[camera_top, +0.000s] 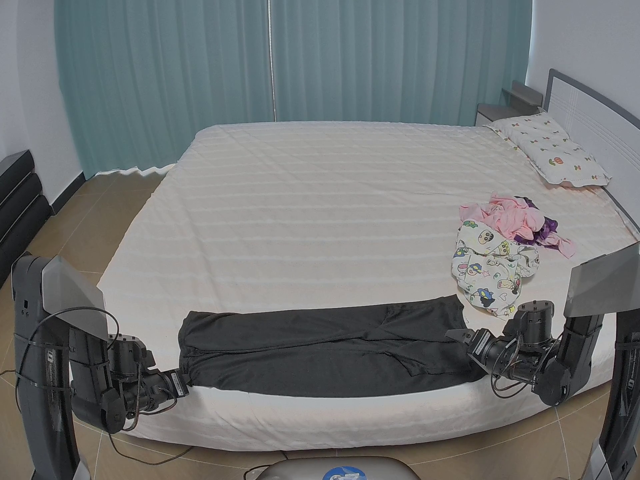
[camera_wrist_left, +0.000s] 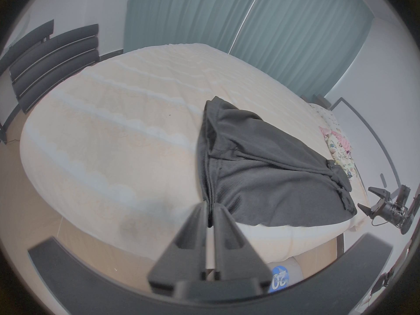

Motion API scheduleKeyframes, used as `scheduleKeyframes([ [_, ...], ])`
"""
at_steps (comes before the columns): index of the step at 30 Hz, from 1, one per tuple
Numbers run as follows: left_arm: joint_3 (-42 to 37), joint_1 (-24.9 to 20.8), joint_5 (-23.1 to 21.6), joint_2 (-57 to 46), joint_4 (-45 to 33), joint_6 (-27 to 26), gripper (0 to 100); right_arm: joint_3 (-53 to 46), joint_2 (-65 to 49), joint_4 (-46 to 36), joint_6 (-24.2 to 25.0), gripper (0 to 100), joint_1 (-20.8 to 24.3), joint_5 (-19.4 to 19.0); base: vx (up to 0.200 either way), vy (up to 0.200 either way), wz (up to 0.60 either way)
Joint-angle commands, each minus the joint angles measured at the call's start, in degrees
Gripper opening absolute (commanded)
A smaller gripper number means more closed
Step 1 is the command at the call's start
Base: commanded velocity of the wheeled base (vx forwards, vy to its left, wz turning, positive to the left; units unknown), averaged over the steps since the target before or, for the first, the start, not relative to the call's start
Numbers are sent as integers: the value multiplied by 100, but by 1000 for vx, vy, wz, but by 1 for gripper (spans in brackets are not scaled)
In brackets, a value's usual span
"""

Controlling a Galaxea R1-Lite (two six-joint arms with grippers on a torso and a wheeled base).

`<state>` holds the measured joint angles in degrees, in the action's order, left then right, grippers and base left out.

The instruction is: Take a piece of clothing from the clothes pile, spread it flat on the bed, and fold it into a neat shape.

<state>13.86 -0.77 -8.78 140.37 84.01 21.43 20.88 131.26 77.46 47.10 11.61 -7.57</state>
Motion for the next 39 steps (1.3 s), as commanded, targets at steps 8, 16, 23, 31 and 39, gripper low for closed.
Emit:
scheduleKeyframes([
  [8, -305, -2, 183, -116, -60, -60, 0, -5, 14, 6, 0, 100, 8, 1, 0, 0, 0],
  [16, -252, 50, 465, -212, -60, -201, 0, -14, -4, -3, 0, 100, -18, 1, 0, 0, 0],
  [23, -305, 121, 473, -221, -156, -447, 0, -155, -47, -3, -70, 100, -159, 10, 0, 0, 0],
  [31, -200, 253, 465, -195, -297, -473, 0, -128, 5, -12, -87, 100, -176, 1, 0, 0, 0],
  [39, -120, 244, 306, -247, -244, -438, 100, -119, 23, -12, -87, 100, -194, -8, 0, 0, 0],
])
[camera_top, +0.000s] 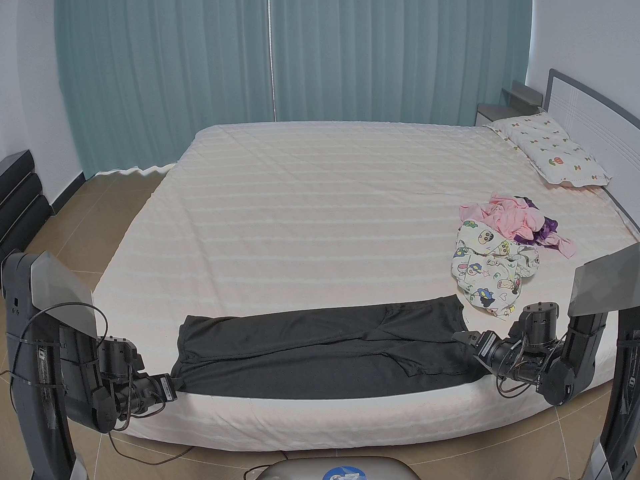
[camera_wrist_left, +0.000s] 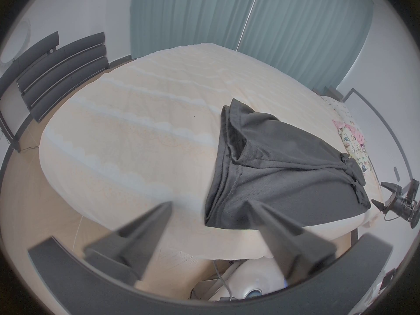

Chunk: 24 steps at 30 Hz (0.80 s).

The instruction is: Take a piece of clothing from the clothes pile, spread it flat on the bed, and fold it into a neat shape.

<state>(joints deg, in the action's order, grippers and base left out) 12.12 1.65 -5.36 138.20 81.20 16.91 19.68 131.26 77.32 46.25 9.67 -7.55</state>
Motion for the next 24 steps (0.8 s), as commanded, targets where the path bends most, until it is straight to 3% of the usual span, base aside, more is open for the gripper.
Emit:
scheduleKeyframes([
  [1, 133, -15, -61, -118, 80, 67, 100, 10, 32, 2, -2, 100, 0, -10, 0, 0, 0],
  [5, 203, -24, -70, -320, 124, 383, 100, 10, 40, 2, -2, 100, 0, -10, 0, 0, 0],
  [7, 318, 11, -61, -452, 203, 876, 100, 10, 40, 11, -2, 100, 0, -10, 0, 0, 0],
  [10, 309, 20, -79, -540, 229, 920, 100, 10, 40, 11, -2, 100, 0, -10, 0, 0, 0],
  [21, 467, -33, -88, -487, 212, 946, 100, 28, 93, 11, -2, 100, 18, -1, 200, 0, 0],
  [24, 511, -33, -167, -417, 203, 946, 100, 28, 93, 11, -2, 100, 18, -10, 0, 0, 0],
])
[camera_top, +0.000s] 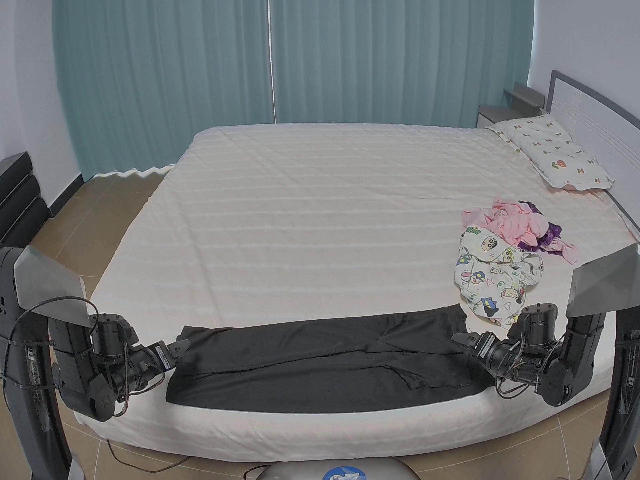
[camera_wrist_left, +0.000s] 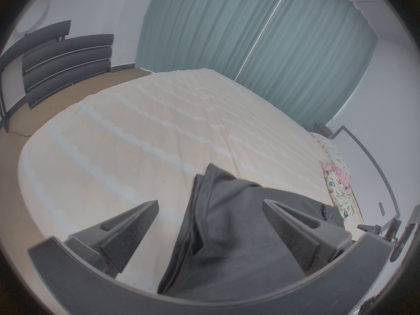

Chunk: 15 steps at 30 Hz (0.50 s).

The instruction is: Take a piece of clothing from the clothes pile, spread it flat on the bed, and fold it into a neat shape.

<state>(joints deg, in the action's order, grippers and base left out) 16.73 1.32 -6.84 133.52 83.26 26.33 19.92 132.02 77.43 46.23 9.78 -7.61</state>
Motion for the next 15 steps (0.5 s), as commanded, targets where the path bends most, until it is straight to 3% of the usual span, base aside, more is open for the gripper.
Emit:
scheduleKeyframes([
  [1, 6, 0, -133, 95, -3, -32, 100, 3, 25, 0, 0, 100, 15, -4, 0, 0, 0],
  [7, -196, 0, -740, 25, -64, -234, 100, -6, 25, 0, 0, 100, 42, -4, 0, 0, 0],
  [10, -143, 27, -749, 69, -135, -550, 100, -14, 34, 0, 0, 100, 59, -4, 0, 0, 0],
  [11, -134, 62, -731, 51, -311, -911, 100, -23, 34, 0, 0, 100, 68, -4, 0, 0, 0],
  [15, -134, 53, -731, -81, -759, -1157, 100, -14, 34, 8, 0, 100, 68, -4, 0, 0, 0],
])
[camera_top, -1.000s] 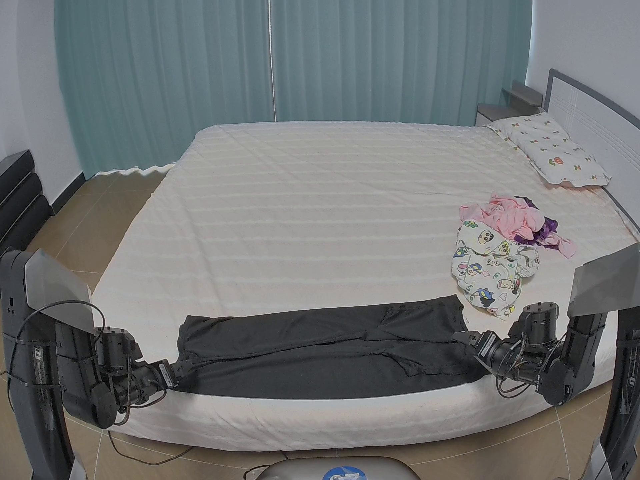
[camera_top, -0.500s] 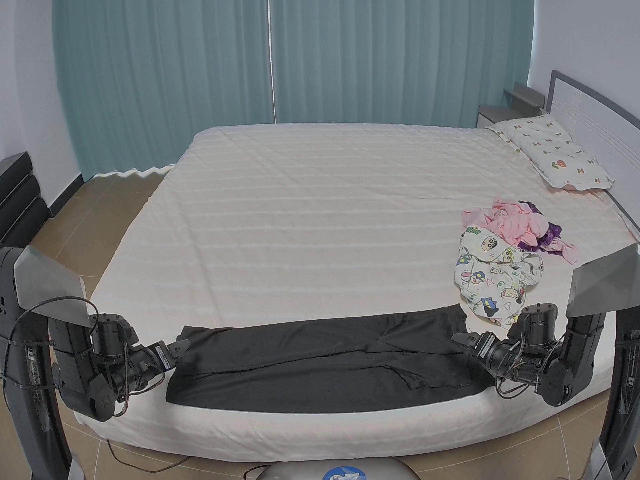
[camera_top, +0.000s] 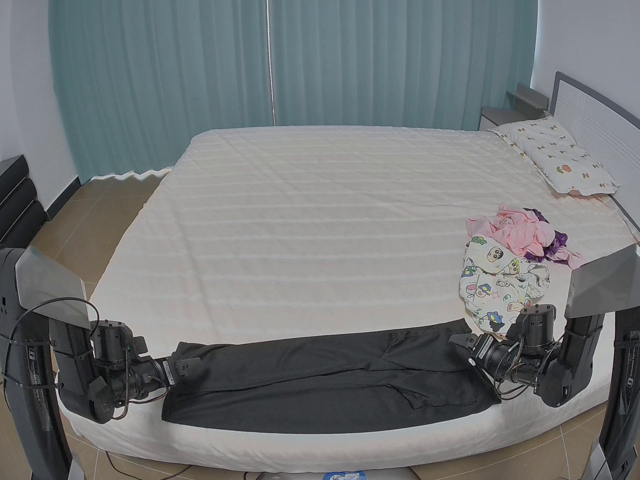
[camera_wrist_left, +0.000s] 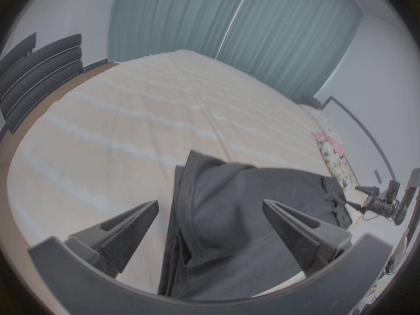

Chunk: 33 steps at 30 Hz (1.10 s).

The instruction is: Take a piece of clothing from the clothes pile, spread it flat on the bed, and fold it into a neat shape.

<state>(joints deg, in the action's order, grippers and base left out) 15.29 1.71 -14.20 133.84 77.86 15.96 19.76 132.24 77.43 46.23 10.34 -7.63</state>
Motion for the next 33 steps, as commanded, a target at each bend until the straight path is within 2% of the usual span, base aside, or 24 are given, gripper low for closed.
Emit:
scheduleKeyframes([
  [1, 80, -4, 5, -139, -491, -189, 100, -7, 12, 8, 0, 100, 12, -2, 0, 0, 0],
  [7, 387, 31, -30, -139, -1019, -356, 100, -16, 12, 8, 0, 100, 12, -2, 0, 0, 0],
  [12, 405, -4, -48, -113, -1027, -427, 100, -16, 65, 35, -8, 100, 12, -2, 0, 0, 0],
  [13, 440, -30, -48, 10, -1036, -664, 100, -25, 135, 132, -26, 100, 47, -2, 0, 0, 0],
  [16, 449, -48, -65, 142, -1036, -778, 100, -51, 153, 237, -44, 100, 56, -2, 0, 0, 0],
  [25, 431, -259, -83, 292, -1010, -796, 100, -51, 197, 237, -44, 100, 65, 7, 0, 0, 0],
  [26, 431, -294, -83, 292, -1010, -787, 0, -51, 197, 237, -44, 100, 65, 7, 0, 0, 0],
  [33, 326, -338, -92, 248, -948, -778, 0, -51, 223, 246, -88, 100, 56, 7, 0, 0, 0],
])
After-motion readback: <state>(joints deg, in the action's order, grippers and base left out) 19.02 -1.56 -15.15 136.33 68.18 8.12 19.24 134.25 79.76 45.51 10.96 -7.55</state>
